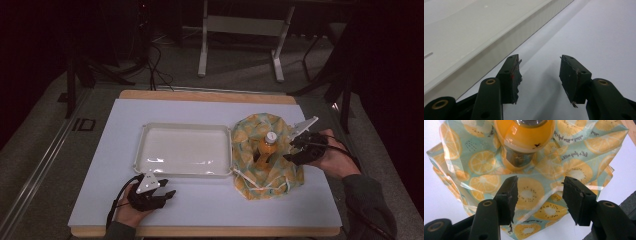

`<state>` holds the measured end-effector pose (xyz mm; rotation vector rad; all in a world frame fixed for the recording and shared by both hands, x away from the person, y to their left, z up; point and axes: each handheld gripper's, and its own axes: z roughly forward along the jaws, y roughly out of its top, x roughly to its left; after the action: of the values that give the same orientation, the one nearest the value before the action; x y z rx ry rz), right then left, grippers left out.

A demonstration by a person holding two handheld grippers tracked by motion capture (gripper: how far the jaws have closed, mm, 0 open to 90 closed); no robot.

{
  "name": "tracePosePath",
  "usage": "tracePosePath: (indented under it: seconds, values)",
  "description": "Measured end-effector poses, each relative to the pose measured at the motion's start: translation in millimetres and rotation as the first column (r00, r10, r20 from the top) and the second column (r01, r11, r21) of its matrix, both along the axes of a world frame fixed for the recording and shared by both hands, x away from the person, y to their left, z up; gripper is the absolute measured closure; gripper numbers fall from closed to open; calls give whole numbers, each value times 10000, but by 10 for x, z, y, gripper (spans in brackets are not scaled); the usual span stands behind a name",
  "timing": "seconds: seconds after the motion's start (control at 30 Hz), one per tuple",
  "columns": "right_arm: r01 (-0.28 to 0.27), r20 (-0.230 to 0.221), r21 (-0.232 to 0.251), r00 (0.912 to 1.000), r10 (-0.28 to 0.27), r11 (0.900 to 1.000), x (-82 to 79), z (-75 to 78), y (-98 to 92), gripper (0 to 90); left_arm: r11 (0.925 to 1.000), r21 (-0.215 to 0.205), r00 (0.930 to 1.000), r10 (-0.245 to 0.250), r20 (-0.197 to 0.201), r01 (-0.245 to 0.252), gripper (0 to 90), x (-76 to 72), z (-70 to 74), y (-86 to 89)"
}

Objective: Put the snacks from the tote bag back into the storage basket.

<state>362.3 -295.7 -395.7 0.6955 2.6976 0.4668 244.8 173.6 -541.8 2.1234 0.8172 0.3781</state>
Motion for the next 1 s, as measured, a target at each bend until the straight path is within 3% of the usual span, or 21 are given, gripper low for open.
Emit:
tracePosePath:
  seconds: [0.57, 1.0]
  values:
    - [18, -261, -264, 9997, -25, 9996, 99, 108, 70, 452, 10000, 49, 10000, -27, 6, 27, 502, 3, -1, -2]
    - [-440, -462, -597, 9981, 413, 9972, 125, 223, 196, 448, 10000, 82, 10000, -47, -32, 48, 498, 5, 0, 0]
